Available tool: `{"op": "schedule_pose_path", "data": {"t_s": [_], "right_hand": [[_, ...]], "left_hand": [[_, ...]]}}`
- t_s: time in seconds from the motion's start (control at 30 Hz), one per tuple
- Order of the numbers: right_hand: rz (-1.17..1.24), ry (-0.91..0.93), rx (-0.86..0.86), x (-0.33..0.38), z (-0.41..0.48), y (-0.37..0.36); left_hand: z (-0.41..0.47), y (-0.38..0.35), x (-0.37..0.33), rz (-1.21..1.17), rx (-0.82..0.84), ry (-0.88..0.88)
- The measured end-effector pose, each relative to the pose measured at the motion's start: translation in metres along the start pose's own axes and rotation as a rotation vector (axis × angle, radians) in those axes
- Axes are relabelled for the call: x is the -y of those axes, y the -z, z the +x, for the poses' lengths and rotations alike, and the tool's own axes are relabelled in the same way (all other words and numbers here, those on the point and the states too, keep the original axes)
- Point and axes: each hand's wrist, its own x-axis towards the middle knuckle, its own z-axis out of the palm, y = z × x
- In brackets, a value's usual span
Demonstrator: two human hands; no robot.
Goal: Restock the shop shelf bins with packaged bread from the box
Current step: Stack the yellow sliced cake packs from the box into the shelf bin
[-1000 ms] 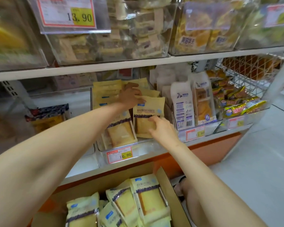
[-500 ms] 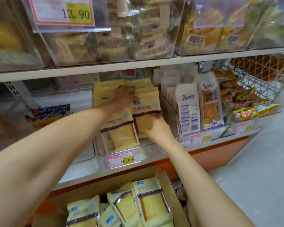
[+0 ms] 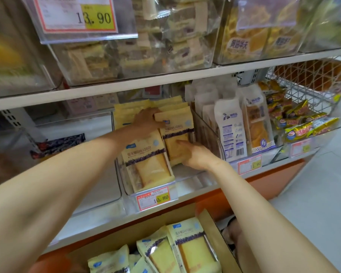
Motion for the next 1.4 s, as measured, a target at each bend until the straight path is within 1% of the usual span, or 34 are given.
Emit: {"op": "schedule_pose_path", "data": {"t_s": [0.07, 0.2, 0.3, 0.43, 0.53, 0.67, 0.8, 0.9, 0.97, 1.03, 1.1, 1.17, 1.27, 1.33, 1.4], "right_hand": [[0.019, 0.034, 0.023, 0.000, 0.002, 0.003], [0.061, 0.068, 0.052, -0.002, 0.011, 0.002], [0.053, 0.070, 0.064, -0.003, 0.014, -0.001], [-0.023, 0.047, -0.040, 0.001, 0.021, -0.005], [-0.118, 0.058, -0.074, 0.007, 0.019, -0.003], [-0.162, 0.067, 0.025, 0.008, 0.015, -0.002], [-0.075, 0.102, 0.071, 0.007, 0.012, 0.000], [-0.038, 0.103, 0.070, 0.007, 0.012, 0.001], [-0.031, 0.086, 0.031, 0.008, 0.014, 0.001], [0.034, 0.087, -0.031, 0.010, 0.013, 0.004], [0.152, 0.135, -0.098, 0.014, 0.005, 0.009], [0.247, 0.203, -0.194, 0.019, -0.006, 0.011], [0.262, 0.267, -0.309, 0.021, -0.023, 0.006], [0.255, 0.264, -0.332, 0.020, -0.034, 0.000], [0.283, 0.277, -0.334, 0.021, -0.046, -0.004]], "left_hand": [[0.003, -0.003, 0.006, -0.043, 0.003, -0.002], [0.006, -0.010, 0.012, -0.083, -0.094, -0.048], [0.011, -0.012, 0.015, -0.137, -0.130, -0.050], [0.015, -0.013, 0.016, -0.179, -0.139, -0.051], [0.017, -0.009, 0.018, -0.287, -0.132, -0.030], [0.016, -0.006, 0.020, -0.225, -0.116, -0.050], [0.014, 0.001, 0.017, -0.195, -0.058, -0.040], [0.007, 0.010, 0.012, -0.137, -0.109, -0.041], [-0.003, 0.015, 0.010, -0.088, -0.177, -0.077], [-0.021, 0.021, 0.008, -0.073, -0.214, -0.136], [-0.047, 0.026, 0.002, -0.121, -0.232, -0.203], [-0.080, 0.031, -0.003, -0.166, -0.236, -0.228], [-0.123, 0.039, -0.001, -0.214, -0.238, -0.233], [-0.149, 0.043, 0.002, -0.234, -0.231, -0.207], [-0.172, 0.044, 0.006, -0.206, -0.224, -0.196]]}}
